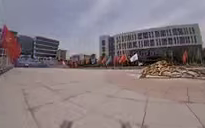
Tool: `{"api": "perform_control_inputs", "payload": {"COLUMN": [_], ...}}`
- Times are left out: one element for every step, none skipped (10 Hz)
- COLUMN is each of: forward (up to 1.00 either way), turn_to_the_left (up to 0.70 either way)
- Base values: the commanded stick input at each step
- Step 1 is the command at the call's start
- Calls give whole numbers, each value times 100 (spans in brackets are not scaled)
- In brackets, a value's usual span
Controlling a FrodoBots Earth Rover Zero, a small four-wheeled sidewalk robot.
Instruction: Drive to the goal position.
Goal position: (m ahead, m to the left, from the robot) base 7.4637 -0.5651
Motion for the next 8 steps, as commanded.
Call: {"api": "perform_control_inputs", "payload": {"forward": [100, 100, 100, 100, 100, 100, 100, 100], "turn_to_the_left": [-3, -13, -14, 0, -1, -6, 0, -14]}}
